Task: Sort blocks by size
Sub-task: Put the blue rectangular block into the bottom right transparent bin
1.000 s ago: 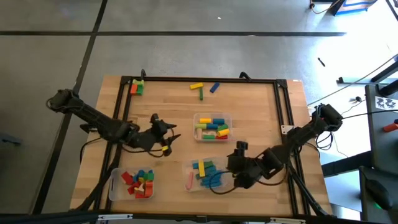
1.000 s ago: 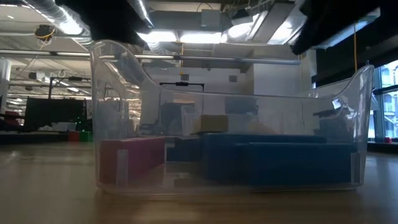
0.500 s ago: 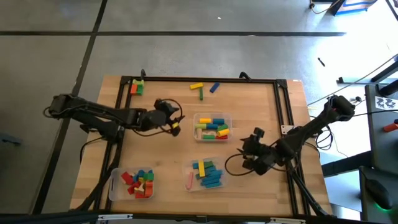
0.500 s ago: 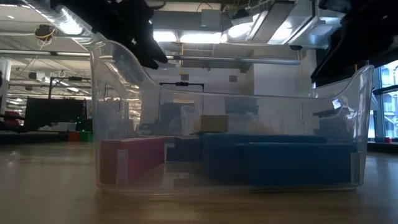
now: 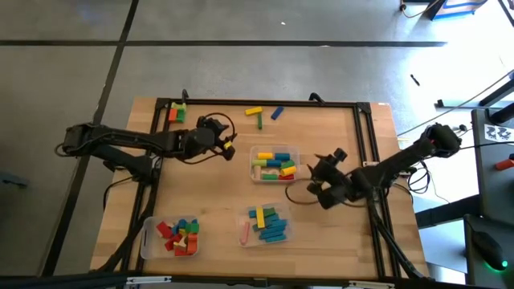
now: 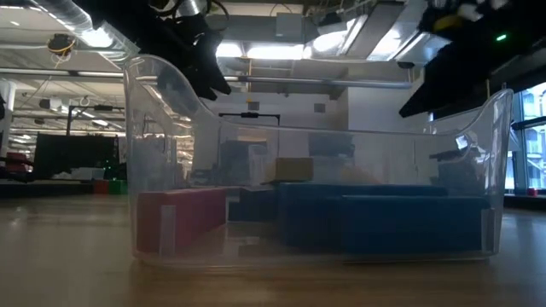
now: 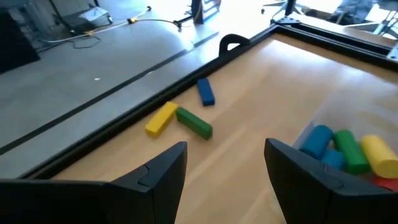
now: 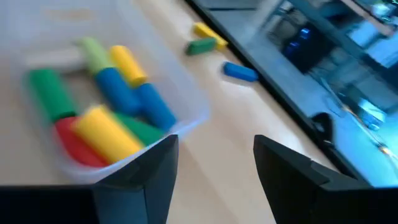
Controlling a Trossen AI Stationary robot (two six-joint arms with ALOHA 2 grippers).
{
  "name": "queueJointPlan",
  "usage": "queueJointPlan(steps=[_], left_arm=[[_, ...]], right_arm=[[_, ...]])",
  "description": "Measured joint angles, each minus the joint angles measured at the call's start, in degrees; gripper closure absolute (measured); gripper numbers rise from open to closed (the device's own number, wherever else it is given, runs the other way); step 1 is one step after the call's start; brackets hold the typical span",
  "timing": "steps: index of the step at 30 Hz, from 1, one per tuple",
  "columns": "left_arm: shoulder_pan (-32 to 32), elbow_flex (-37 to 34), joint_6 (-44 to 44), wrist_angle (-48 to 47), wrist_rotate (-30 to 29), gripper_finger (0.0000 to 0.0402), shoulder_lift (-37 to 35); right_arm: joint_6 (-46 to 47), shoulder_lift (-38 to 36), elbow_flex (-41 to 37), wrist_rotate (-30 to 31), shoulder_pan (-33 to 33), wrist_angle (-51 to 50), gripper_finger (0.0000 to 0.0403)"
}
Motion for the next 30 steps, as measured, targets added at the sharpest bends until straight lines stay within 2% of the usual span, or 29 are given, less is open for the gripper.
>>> queueJointPlan(steps=[4, 7, 9, 14, 18, 21, 24, 30], left_arm=[[0.77, 0.0, 1.7, 2.17, -0.01, 0.0192, 0.19], [0.72, 0.0, 4.37, 5.08, 0.04, 0.0192, 1.22], [0.58, 0.0, 6.09, 6.58, 0.09, 0.0192, 1.68], [0.58, 0.0, 8.01, 5.63, 0.1, 0.0192, 2.32], [0.58, -0.37, 8.05, 5.06, 0.05, 0.0192, 2.29], [0.73, -1.88, 8.73, 5.88, 0.06, 0.0192, 2.29], [1.73, -3.7, 8.82, 7.01, 0.06, 0.0192, 2.29], [3.4, -4.79, 8.89, 7.88, 0.01, 0.0192, 2.29]], right_arm=[[-6.31, 0.02, 1.01, -0.5, -7.16, 0.28, 0.0194], [-15.74, 0.0, 4.0, -1.13, -14.48, 4.07, 0.0194], [-23.18, -0.01, 4.8, -5.1, -20.29, 9.45, 0.0194], [-38.4, 1.21, 5.11, -29.47, -38.21, 28.98, 0.0194], [-40.45, 5.55, 5.16, -47.64, -51.84, 41.24, 0.0194], [-40.97, 10.45, 5.33, -56.45, -58.81, 48.15, 0.0194], [-41.05, 16.02, 8.25, -58.6, -62.79, 48.24, 0.0194], [-43.63, 27.8, 16.45, -59.9, -66.16, 46.23, 0.0194]])
